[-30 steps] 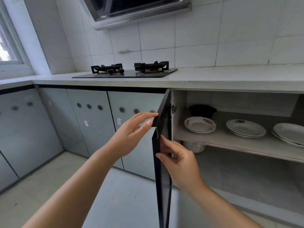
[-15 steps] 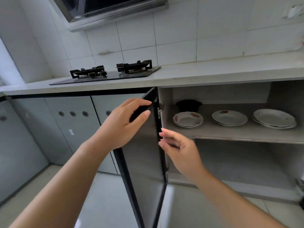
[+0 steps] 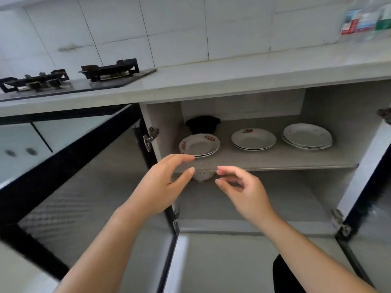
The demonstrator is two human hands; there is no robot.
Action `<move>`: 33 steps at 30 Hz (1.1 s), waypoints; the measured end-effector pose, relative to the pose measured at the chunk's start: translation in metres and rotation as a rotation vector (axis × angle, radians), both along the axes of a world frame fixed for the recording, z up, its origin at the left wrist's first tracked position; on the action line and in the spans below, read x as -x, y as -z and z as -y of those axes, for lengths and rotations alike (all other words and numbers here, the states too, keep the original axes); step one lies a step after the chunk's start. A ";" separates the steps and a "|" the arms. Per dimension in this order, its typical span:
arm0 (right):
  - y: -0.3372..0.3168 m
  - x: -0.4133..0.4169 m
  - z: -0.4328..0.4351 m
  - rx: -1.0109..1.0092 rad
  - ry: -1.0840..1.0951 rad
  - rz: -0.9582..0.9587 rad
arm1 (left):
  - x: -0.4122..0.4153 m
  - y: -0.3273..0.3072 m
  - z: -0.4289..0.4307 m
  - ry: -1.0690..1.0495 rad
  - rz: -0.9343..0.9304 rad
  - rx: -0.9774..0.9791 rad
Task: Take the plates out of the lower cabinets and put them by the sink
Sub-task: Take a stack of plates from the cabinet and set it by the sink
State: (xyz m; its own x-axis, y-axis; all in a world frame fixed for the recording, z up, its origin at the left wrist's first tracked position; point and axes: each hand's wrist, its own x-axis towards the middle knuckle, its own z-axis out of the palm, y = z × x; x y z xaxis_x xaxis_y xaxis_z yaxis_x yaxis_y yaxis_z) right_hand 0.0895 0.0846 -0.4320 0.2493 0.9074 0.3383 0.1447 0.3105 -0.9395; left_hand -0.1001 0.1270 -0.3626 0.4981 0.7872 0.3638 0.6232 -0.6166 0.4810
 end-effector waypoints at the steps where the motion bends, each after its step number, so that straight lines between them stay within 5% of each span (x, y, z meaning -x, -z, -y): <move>1: 0.006 -0.016 -0.007 0.017 0.007 0.008 | -0.015 0.009 -0.009 -0.001 -0.015 0.017; 7: 0.039 -0.118 -0.069 0.083 -0.041 0.102 | -0.107 0.060 -0.068 -0.050 -0.097 0.043; 16: 0.060 -0.228 -0.157 0.180 -0.164 0.639 | -0.186 0.099 -0.143 -0.176 -0.240 0.180; 33: 0.094 -0.164 -0.263 0.157 -0.209 1.180 | -0.098 0.160 -0.237 -0.200 -0.265 0.115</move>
State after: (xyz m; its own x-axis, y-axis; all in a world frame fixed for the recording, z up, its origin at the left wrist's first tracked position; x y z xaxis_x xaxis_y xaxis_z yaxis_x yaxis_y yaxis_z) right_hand 0.2538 0.3472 -0.5263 -0.2954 0.9448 0.1414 0.8995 0.3250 -0.2921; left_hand -0.0022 0.3638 -0.5225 0.3953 0.9070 0.1452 0.8387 -0.4209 0.3455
